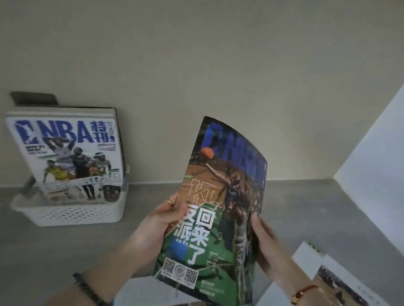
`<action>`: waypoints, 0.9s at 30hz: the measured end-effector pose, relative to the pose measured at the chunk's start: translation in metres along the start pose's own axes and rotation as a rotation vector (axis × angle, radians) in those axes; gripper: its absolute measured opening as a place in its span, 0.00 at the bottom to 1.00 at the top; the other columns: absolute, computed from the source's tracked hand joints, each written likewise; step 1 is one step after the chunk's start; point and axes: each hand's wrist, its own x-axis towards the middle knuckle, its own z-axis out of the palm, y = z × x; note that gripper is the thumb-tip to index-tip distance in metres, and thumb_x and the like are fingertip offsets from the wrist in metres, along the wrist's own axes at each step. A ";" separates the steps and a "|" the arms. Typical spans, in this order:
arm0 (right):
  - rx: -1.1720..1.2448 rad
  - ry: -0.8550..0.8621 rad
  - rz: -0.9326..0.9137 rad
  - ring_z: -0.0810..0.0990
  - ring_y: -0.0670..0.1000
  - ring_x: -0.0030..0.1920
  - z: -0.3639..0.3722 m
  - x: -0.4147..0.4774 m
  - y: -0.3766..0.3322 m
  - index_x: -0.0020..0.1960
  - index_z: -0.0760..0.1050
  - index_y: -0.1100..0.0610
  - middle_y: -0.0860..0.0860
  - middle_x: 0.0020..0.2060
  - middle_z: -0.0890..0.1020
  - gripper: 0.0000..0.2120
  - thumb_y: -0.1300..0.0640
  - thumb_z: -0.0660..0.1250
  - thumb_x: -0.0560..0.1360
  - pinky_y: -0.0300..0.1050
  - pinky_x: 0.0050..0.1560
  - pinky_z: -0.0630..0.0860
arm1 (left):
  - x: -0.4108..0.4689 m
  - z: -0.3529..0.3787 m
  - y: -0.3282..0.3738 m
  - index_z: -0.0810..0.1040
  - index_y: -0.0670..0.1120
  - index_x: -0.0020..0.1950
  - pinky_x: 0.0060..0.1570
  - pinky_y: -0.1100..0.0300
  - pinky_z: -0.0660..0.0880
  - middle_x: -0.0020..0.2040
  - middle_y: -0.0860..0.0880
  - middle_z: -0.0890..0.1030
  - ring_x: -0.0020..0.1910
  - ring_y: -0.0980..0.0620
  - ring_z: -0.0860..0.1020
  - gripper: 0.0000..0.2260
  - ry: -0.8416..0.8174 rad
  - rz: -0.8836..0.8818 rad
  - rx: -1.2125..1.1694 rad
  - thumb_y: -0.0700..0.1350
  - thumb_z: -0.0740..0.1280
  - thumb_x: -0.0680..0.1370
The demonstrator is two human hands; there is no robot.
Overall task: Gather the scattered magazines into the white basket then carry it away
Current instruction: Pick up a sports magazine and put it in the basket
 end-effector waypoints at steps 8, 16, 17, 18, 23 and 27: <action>-0.240 -0.026 -0.348 0.83 0.47 0.43 0.141 0.042 -0.019 0.49 0.78 0.57 0.46 0.38 0.86 0.07 0.63 0.65 0.72 0.40 0.44 0.77 | -0.048 -0.148 0.055 0.78 0.44 0.46 0.25 0.66 0.67 0.25 0.52 0.72 0.21 0.58 0.69 0.06 0.560 0.071 0.228 0.41 0.61 0.78; -0.485 0.078 -0.640 0.77 0.44 0.35 0.298 0.103 -0.049 0.42 0.80 0.56 0.51 0.39 0.81 0.04 0.63 0.68 0.72 0.31 0.36 0.74 | -0.057 -0.259 0.133 0.79 0.44 0.45 0.39 0.58 0.78 0.39 0.48 0.80 0.36 0.51 0.78 0.04 0.911 0.296 0.305 0.38 0.65 0.75; -0.511 0.096 -0.637 0.77 0.46 0.35 0.309 0.112 -0.049 0.42 0.81 0.58 0.52 0.38 0.81 0.03 0.62 0.68 0.71 0.33 0.37 0.74 | -0.056 -0.270 0.140 0.79 0.45 0.42 0.38 0.60 0.79 0.41 0.49 0.80 0.37 0.51 0.79 0.04 0.928 0.310 0.309 0.38 0.66 0.74; -0.538 0.113 -0.629 0.76 0.47 0.35 0.317 0.119 -0.048 0.43 0.81 0.59 0.52 0.37 0.81 0.03 0.62 0.69 0.71 0.37 0.39 0.73 | -0.053 -0.281 0.144 0.78 0.45 0.41 0.36 0.62 0.80 0.41 0.49 0.80 0.38 0.50 0.79 0.04 0.939 0.322 0.285 0.37 0.67 0.73; -0.620 0.176 -0.553 0.74 0.43 0.32 0.332 0.149 -0.027 0.40 0.81 0.51 0.47 0.33 0.80 0.03 0.59 0.70 0.70 0.34 0.33 0.71 | -0.031 -0.322 0.136 0.77 0.35 0.53 0.37 0.61 0.79 0.44 0.45 0.79 0.39 0.48 0.78 0.12 0.975 0.278 0.212 0.34 0.69 0.71; -0.651 0.259 -0.461 0.76 0.47 0.33 0.331 0.165 -0.003 0.38 0.80 0.54 0.50 0.35 0.81 0.02 0.59 0.72 0.69 0.40 0.37 0.73 | -0.014 -0.340 0.106 0.78 0.36 0.51 0.26 0.68 0.77 0.37 0.47 0.79 0.32 0.50 0.77 0.11 1.002 0.195 0.149 0.33 0.70 0.69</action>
